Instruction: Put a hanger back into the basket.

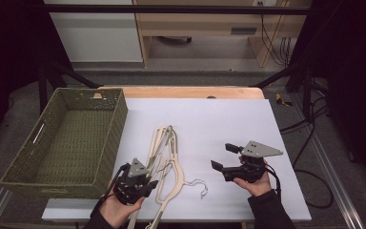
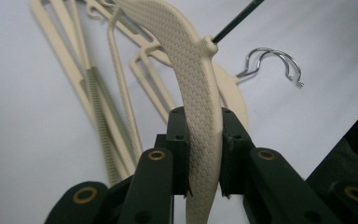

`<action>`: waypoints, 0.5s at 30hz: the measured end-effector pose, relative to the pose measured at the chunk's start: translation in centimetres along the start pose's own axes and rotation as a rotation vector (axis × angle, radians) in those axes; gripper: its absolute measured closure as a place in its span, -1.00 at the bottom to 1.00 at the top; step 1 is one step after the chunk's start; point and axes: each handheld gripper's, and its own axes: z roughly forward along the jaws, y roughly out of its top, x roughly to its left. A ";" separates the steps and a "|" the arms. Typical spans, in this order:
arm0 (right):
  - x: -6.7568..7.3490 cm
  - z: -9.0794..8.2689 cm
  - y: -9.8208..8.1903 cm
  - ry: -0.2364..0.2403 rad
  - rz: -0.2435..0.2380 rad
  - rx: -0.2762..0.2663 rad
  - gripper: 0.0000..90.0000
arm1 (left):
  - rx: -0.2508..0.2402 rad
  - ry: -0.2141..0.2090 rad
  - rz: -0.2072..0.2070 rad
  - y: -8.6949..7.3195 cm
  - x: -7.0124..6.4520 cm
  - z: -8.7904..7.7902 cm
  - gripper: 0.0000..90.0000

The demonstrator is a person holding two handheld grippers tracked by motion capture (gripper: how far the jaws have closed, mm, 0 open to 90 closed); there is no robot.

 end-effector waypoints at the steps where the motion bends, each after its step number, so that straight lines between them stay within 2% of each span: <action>1: 0.0 0.0 0.0 0.000 0.003 -0.001 -0.61 | -0.003 0.008 -0.005 0.0 0.2 -0.3 0.73; 6: 0.1 0.1 -0.1 0.000 0.001 0.008 -0.61 | -0.021 0.080 -0.037 0.0 1.3 -1.4 0.79; 9: 0.1 0.3 -0.1 0.002 -0.004 0.014 -0.61 | -0.032 0.096 -0.071 -0.1 2.0 -1.9 0.83; 11: 0.0 0.3 -0.2 0.002 0.000 0.017 -0.61 | -0.026 0.117 -0.068 -0.2 2.4 -2.1 0.85; 15: 0.0 0.2 -0.2 0.002 0.002 0.017 -0.61 | -0.041 0.133 -0.090 -0.3 3.1 -2.4 0.88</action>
